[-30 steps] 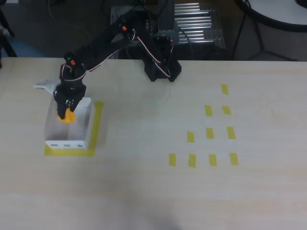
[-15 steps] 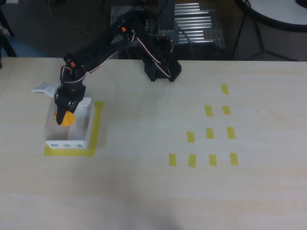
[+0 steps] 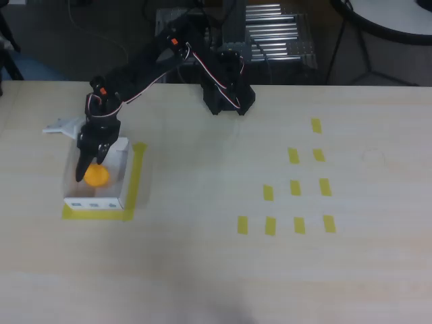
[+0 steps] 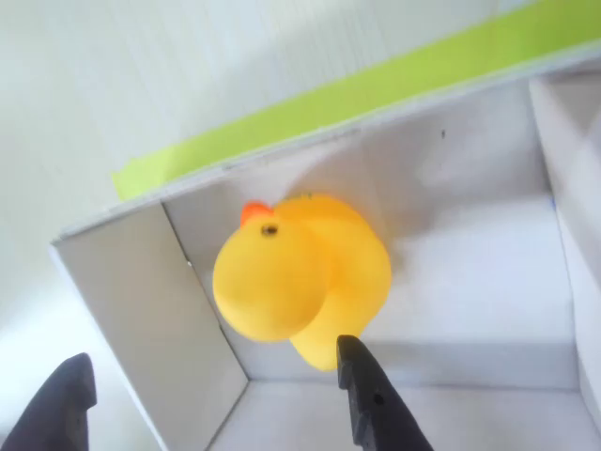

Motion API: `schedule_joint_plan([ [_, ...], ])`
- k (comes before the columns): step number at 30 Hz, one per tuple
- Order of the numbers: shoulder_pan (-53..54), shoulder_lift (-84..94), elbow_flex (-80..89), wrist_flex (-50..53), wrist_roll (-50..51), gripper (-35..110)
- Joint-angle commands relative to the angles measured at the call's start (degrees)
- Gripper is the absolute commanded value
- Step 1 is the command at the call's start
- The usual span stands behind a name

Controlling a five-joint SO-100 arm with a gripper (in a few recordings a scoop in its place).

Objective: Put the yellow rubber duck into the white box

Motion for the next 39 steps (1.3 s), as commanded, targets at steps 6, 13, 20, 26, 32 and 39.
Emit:
schedule_joint_plan([
  [6,-6.86,29.27,-13.36,15.12,9.67,17],
  [13,-21.36,53.96,-9.49,11.07,24.17,0],
  [20,-44.21,83.06,34.28,-1.85,30.41,0],
  [26,-55.55,99.67,69.87,-5.89,36.74,0],
  [32,-57.74,113.55,87.01,1.05,40.17,0],
  [39,-56.43,123.13,92.2,9.84,40.34,0],
])
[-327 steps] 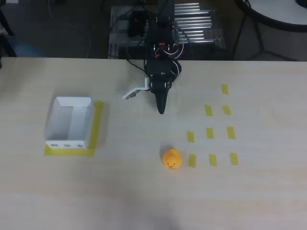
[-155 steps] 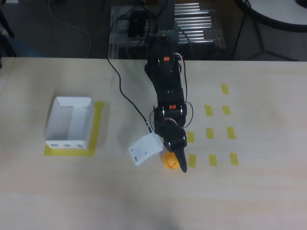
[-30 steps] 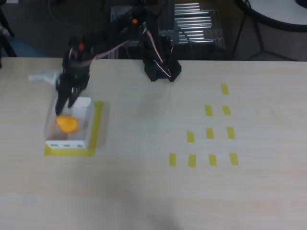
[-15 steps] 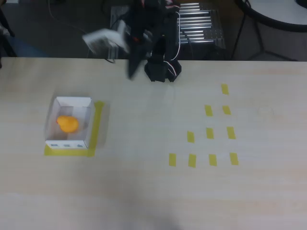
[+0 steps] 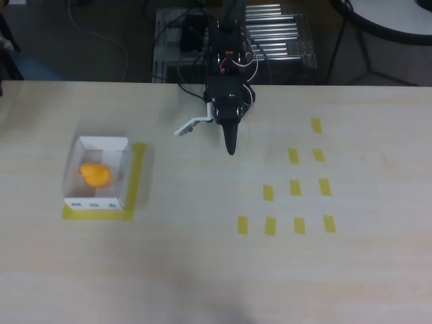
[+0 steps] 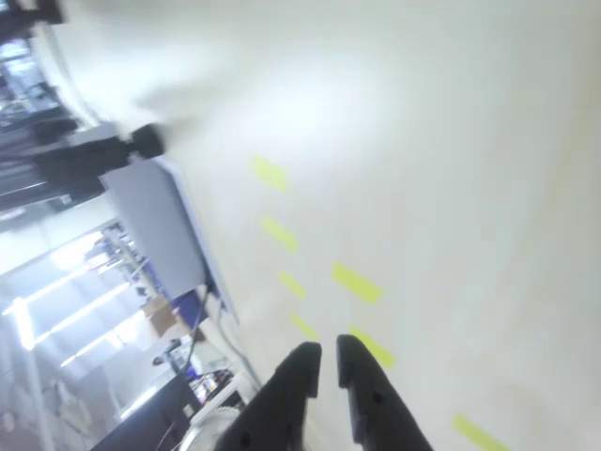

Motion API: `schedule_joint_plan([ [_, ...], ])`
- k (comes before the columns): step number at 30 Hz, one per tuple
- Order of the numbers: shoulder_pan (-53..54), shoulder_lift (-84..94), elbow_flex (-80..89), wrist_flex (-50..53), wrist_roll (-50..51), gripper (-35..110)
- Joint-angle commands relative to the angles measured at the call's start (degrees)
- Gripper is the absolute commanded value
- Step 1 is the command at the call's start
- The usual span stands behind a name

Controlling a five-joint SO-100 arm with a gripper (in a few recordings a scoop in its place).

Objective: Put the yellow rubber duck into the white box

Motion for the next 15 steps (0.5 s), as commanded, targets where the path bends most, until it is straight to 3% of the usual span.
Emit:
schedule_joint_plan([
  [1,0.09,5.54,2.99,2.81,0.88,0],
  [15,1.58,5.62,7.29,-1.49,0.88,0],
])
